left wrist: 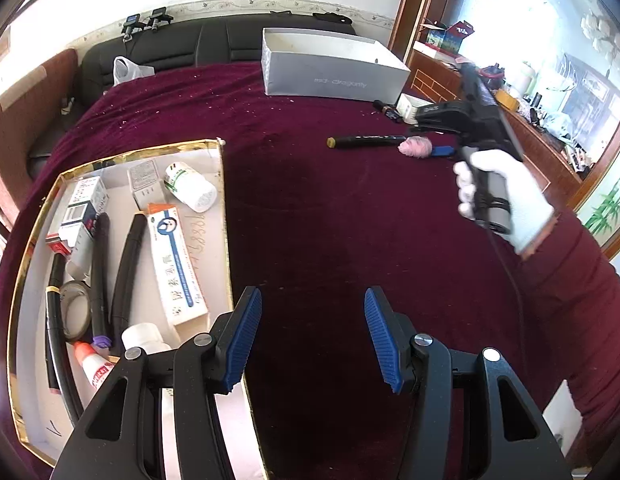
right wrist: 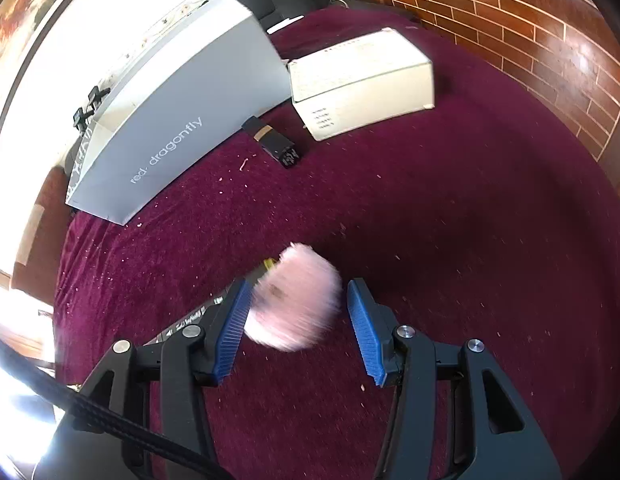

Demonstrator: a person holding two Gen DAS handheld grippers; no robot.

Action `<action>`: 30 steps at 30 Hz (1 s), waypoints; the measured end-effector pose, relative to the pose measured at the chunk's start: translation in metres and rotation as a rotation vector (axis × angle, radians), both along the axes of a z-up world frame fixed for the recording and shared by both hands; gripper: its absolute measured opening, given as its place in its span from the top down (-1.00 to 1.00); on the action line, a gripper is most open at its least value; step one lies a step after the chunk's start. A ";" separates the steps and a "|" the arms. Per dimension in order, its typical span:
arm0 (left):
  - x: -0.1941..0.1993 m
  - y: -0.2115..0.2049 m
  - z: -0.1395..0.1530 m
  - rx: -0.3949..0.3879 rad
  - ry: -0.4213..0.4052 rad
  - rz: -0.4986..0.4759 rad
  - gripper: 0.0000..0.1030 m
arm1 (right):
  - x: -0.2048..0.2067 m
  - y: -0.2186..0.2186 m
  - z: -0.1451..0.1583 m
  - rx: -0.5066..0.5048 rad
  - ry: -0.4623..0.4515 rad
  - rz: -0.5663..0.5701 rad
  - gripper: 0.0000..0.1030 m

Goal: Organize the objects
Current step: 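Move the right gripper to the pink plush toy and grasp it, then grasp the last yellow-capped black marker with the left gripper while the right gripper holds the plush toy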

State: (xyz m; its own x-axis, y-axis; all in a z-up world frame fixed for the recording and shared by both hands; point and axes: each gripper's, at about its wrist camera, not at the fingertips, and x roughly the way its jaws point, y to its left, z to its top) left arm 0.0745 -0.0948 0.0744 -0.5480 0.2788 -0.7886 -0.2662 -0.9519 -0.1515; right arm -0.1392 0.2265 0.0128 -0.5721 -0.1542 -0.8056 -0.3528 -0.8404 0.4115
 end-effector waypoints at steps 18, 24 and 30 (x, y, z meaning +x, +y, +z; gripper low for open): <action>-0.100 0.105 0.020 -0.267 0.185 -0.200 0.08 | 0.107 0.014 -0.016 -0.223 0.134 0.079 0.47; -0.150 0.159 -0.016 -0.422 0.169 -0.307 0.08 | 0.107 0.018 -0.023 -0.294 0.144 0.087 0.46; -0.206 0.180 -0.039 -0.411 0.125 -0.360 0.08 | 0.104 0.018 -0.024 -0.308 0.136 0.088 0.44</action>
State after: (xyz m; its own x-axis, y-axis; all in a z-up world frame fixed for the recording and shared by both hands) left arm -0.1313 0.0853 0.0357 -0.5714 0.1490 -0.8070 -0.5776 -0.7716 0.2665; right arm -0.0354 0.2449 -0.0108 -0.6447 -0.4319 -0.6307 -0.2088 -0.6942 0.6888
